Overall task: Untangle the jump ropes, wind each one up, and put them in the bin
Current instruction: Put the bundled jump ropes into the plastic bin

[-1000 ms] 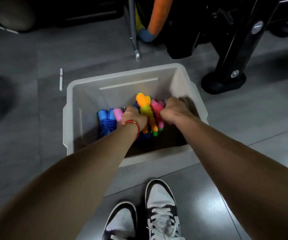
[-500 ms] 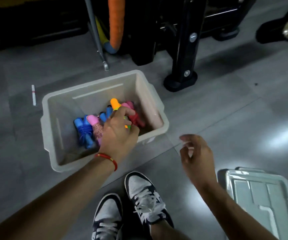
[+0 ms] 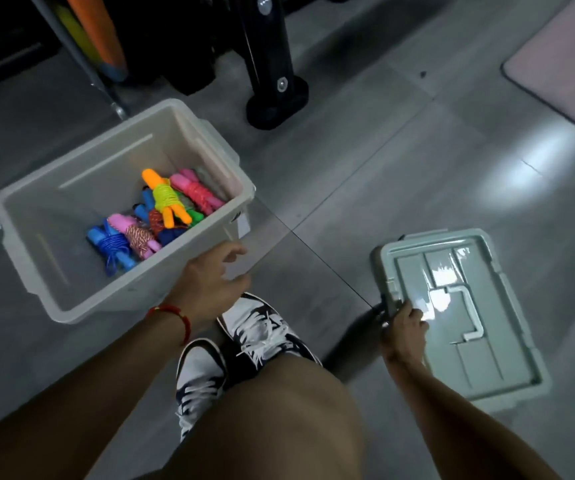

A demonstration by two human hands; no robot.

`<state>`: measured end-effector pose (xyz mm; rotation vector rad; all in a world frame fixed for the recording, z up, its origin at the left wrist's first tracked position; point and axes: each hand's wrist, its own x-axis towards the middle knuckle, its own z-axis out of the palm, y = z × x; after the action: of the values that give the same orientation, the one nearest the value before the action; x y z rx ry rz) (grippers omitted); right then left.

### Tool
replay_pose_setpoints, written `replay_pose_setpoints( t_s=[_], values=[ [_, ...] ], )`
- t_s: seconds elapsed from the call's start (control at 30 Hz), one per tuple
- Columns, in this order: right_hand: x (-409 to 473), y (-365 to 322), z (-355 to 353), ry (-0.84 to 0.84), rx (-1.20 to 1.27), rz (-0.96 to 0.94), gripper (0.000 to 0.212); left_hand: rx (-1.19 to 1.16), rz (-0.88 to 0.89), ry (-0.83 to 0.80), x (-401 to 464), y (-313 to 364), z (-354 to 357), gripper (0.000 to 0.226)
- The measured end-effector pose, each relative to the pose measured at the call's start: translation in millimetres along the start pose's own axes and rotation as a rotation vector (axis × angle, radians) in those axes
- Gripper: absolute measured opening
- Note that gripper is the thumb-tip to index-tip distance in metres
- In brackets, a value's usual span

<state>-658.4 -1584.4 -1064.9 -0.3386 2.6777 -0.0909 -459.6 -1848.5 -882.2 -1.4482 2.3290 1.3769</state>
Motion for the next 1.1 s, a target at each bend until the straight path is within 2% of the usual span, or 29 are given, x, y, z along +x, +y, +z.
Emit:
replay_pose_setpoints(
  t_s=[0.1,0.17,0.27,0.33,0.43,0.53,0.67,0.83,0.93,1.03,1.1],
  values=[
    [-8.4,-9.5,4.6,-0.033,0.013,-0.010,0.040,-0.065,-0.096,0.053,-0.4,-6.8,-1.8,0.037],
    [-11.6,-15.1,7.1,-0.026,0.056,-0.108,0.037,-0.157,-0.171,0.100,-4.4,-9.1,-7.1,0.041],
    [-16.9,-27.4,0.6,-0.047,0.193,-0.173,0.042,-0.278,-0.229,0.148,-12.5,-11.4,-12.4,0.042],
    [-25.2,-41.3,-15.6,-0.068,0.301,-0.141,0.044,-0.323,-0.231,0.169,-17.4,-9.9,-13.9,0.033],
    [-36.0,-64.9,-52.2,-0.082,0.435,-0.201,0.057,-0.382,-0.244,0.200,-22.6,-10.9,-15.1,0.029],
    [-40.8,-85.1,-89.5,-0.067,0.515,-0.384,0.067,-0.460,-0.266,0.243,-29.4,-6.5,-21.2,0.029],
    [-45.3,-119.6,-135.9,0.003,0.587,-0.790,0.068,-0.616,-0.260,0.332,-49.7,-0.4,-44.1,0.029],
    [-63.2,-208.7,-192.2,0.046,0.502,-1.175,0.069,-0.925,-0.240,0.435,-81.2,-10.0,-102.3,0.022],
    [-83.3,-269.3,-195.1,0.007,0.307,-1.421,0.073,-1.098,-0.308,0.481,-83.6,-33.4,-141.8,0.017],
    [-99.3,-312.9,-173.0,0.002,0.089,-1.576,0.085,-1.201,-0.329,0.552,-73.4,-71.4,-169.1,0.030],
    [-107.1,-331.0,-150.0,-0.012,-0.025,-1.661,0.090,-1.124,-0.374,0.639,-63.1,-97.9,-174.8,0.056]
  ],
)
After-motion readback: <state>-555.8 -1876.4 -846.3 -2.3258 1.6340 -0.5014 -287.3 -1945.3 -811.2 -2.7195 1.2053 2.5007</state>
